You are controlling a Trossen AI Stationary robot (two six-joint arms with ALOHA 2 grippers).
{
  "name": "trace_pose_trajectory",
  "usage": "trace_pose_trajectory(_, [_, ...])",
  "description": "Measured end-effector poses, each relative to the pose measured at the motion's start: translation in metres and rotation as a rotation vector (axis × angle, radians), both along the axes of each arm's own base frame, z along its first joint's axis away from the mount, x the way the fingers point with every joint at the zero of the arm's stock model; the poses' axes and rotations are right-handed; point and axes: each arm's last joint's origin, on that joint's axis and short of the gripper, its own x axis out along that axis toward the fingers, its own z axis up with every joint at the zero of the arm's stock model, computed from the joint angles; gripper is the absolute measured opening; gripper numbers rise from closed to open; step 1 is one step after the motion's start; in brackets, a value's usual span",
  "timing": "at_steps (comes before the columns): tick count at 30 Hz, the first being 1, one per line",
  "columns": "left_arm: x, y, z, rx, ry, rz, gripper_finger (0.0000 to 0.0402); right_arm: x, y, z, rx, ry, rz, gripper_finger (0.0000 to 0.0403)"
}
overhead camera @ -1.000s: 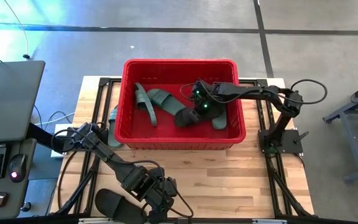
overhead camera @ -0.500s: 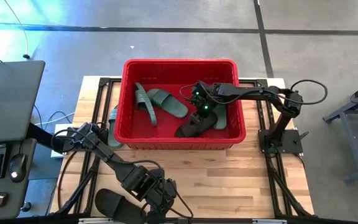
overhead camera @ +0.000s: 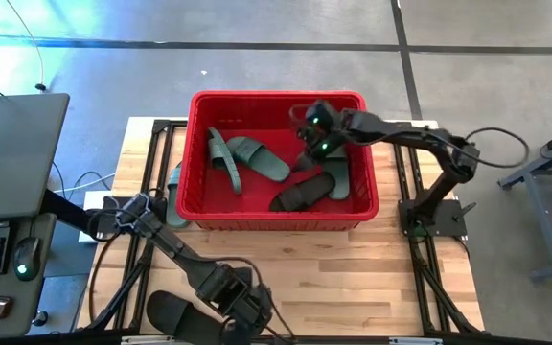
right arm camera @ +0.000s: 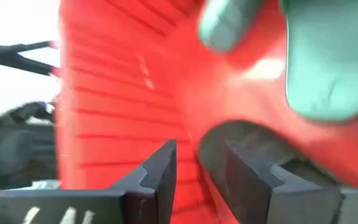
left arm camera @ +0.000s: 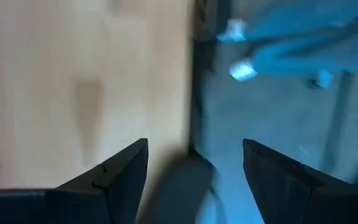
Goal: Pick and place slides into bin
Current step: Put the black slide into the red bin
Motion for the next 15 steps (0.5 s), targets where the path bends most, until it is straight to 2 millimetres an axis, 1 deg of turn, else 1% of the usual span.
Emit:
trace_pose_trajectory(2, [-0.004,-0.005,-0.003,-0.050,0.075,0.021,0.0246,-0.006,0.000,0.023,-0.034,-0.067,-0.007,0.0119])
trace_pose_trajectory(5, [-0.016,-0.012,-0.009,-0.044,0.194,0.022,0.0246,-0.016,0.005,0.055,-0.116,-0.168,0.016,0.0119])
trace_pose_trajectory(8, [-0.031,-0.020,-0.014,-0.043,0.343,0.032,0.0246,-0.025,0.015,0.075,-0.197,-0.237,0.046,0.0119])
trace_pose_trajectory(11, [-0.045,-0.032,-0.022,-0.022,0.485,0.097,0.0246,-0.032,0.024,0.086,-0.275,-0.262,0.058,0.0119])
trace_pose_trajectory(14, [-0.063,-0.041,-0.026,0.058,0.595,0.166,0.0246,-0.035,0.030,0.088,-0.317,-0.255,0.064,0.0119])
trace_pose_trajectory(15, [-0.065,-0.044,-0.029,0.073,0.617,0.183,0.0246,-0.035,0.031,0.088,-0.314,-0.247,0.069,0.0119])
